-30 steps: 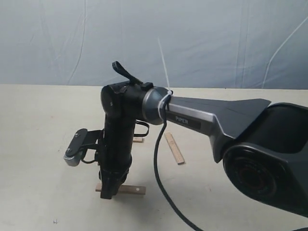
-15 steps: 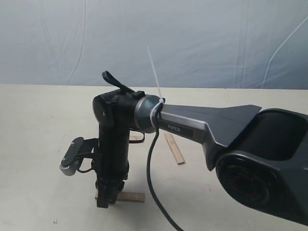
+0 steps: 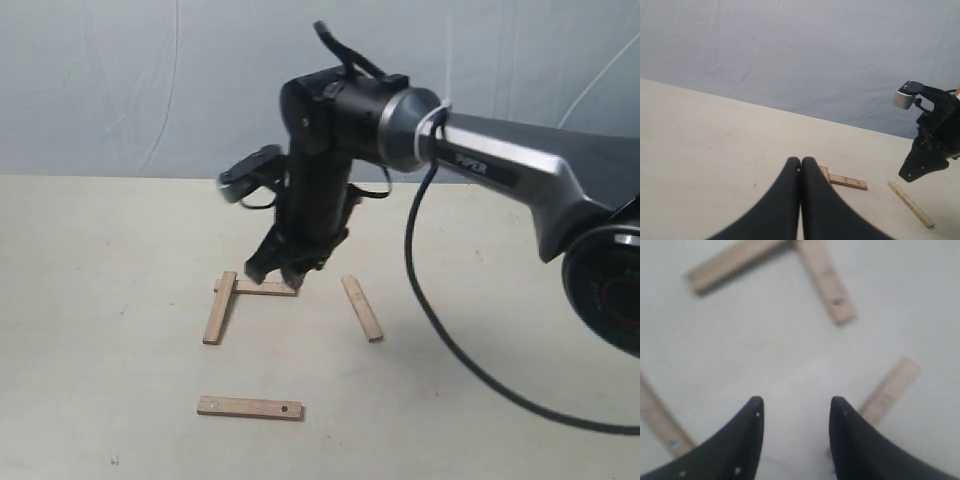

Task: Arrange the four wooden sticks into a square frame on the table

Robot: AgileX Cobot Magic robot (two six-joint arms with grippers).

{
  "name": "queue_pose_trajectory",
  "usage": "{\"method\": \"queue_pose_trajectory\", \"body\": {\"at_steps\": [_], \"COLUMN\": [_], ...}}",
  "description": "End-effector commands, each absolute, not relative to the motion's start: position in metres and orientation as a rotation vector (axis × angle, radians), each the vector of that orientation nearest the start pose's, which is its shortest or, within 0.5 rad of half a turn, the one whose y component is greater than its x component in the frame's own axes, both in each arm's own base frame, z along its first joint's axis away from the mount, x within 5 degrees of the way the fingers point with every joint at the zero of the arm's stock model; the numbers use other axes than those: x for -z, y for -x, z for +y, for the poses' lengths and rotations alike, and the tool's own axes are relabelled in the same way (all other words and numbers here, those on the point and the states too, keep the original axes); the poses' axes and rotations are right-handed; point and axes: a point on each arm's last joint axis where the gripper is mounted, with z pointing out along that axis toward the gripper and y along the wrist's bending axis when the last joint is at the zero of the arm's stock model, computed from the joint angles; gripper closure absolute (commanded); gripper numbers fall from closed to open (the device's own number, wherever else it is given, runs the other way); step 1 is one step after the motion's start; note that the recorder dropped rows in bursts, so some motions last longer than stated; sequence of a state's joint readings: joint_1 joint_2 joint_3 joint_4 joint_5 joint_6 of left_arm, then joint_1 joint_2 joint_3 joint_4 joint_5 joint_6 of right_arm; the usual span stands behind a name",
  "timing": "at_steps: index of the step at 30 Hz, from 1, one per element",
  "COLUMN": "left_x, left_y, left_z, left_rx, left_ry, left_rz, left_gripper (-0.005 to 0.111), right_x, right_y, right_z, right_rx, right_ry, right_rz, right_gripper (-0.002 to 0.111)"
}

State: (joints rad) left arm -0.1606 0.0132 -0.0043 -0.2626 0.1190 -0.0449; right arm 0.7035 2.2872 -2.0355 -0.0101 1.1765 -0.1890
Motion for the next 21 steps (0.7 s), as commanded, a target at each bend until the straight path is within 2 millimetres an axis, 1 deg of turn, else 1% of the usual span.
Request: {"method": "queue_pose_trajectory", "body": {"at_steps": [1,3,6,8,9,10,11,12,13,16,17,18,20,21], "left_x": [-0.202,-0.202,-0.202,-0.202,-0.202,-0.202,-0.202,-0.202,-0.202,-0.202,-0.202,-0.202,-0.202,-0.202], "left_y": [-0.056,-0.056,-0.056,-0.056,-0.056,-0.056,-0.056,-0.056,-0.056,-0.056,-0.056,-0.056,-0.056,-0.056], "left_z": [-0.012,-0.012,-0.012,-0.012,-0.012,-0.012,-0.012,-0.012,-0.012,-0.012,-0.012,-0.012,-0.012,-0.012], "left_rx": [0.383,0.383,0.383,0.383,0.383,0.383,0.383,0.383,0.383,0.383,0.383,0.383,0.383,0.383], "left_ry": [0.089,0.089,0.089,0.089,0.089,0.089,0.089,0.089,0.089,0.089,0.089,0.089,0.089,0.089], "left_rz": [1.615,1.615,1.615,1.615,1.615,1.615,1.615,1.615,1.615,1.615,1.615,1.615,1.615,1.615], "left_gripper": [0.107,0.107,0.107,0.107,0.107,0.107,0.107,0.107,0.107,0.107,0.107,0.107,0.107,0.107], "right_x": [-0.183,-0.169,-0.150,-0.141,-0.133,-0.130,-0.123,-0.121,-0.115,-0.109,-0.108,-0.106,-0.106,-0.107], "right_y": [-0.399,-0.404,-0.407,-0.409,-0.411,-0.412,-0.413,-0.414,-0.415,-0.415,-0.415,-0.413,-0.410,-0.409], "right_z": [0.274,0.268,0.267,0.267,0.267,0.268,0.268,0.267,0.266,0.264,0.265,0.266,0.268,0.269], "right_rx": [0.018,0.021,0.030,0.036,0.034,0.036,0.046,0.059,0.099,0.125,0.116,0.094,0.050,0.017], "right_ry": [0.892,0.849,0.806,0.781,0.773,0.775,0.782,0.786,0.784,0.784,0.780,0.768,0.745,0.702], "right_rz": [2.798,2.820,2.830,2.822,2.824,2.822,2.824,2.819,2.819,2.830,2.840,2.864,2.892,2.908], "right_gripper": [0.060,0.056,0.056,0.057,0.057,0.057,0.057,0.057,0.057,0.057,0.062,0.071,0.103,0.108]}}
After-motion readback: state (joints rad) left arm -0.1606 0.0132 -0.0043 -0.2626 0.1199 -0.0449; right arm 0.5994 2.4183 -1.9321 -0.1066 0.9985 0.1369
